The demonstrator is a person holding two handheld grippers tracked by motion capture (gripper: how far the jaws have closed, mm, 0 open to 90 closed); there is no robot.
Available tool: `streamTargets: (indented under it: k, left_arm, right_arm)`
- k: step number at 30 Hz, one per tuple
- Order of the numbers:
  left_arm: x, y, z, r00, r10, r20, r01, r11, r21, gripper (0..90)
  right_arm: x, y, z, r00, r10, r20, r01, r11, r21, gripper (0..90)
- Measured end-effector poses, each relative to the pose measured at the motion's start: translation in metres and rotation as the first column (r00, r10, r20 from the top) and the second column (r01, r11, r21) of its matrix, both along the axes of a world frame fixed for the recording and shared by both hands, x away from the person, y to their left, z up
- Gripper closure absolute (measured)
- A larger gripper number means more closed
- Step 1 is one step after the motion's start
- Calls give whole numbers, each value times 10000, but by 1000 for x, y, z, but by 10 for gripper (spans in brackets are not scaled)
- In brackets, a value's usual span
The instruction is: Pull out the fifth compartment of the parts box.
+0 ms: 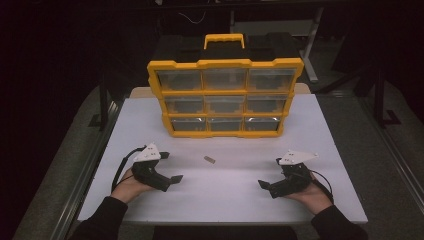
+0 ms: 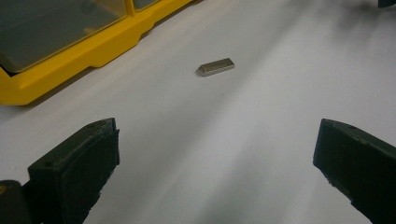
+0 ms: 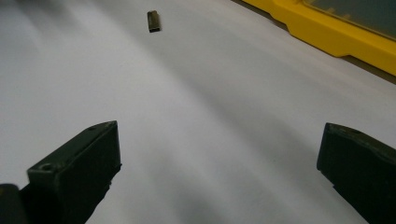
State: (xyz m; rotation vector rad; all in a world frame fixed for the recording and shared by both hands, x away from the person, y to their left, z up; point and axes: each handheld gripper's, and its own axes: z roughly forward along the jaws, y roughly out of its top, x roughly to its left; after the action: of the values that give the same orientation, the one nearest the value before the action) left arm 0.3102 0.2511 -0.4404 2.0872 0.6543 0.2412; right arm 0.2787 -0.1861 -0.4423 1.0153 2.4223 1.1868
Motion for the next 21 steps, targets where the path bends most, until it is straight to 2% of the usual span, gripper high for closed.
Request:
streamTargets:
  k: [21]
  left_arm:
    - [7,-12,3,10000,-77,17,78,9993,-365,0]
  right_arm:
    - [0,1,0,10000,42,-4,-42,9999,94,0]
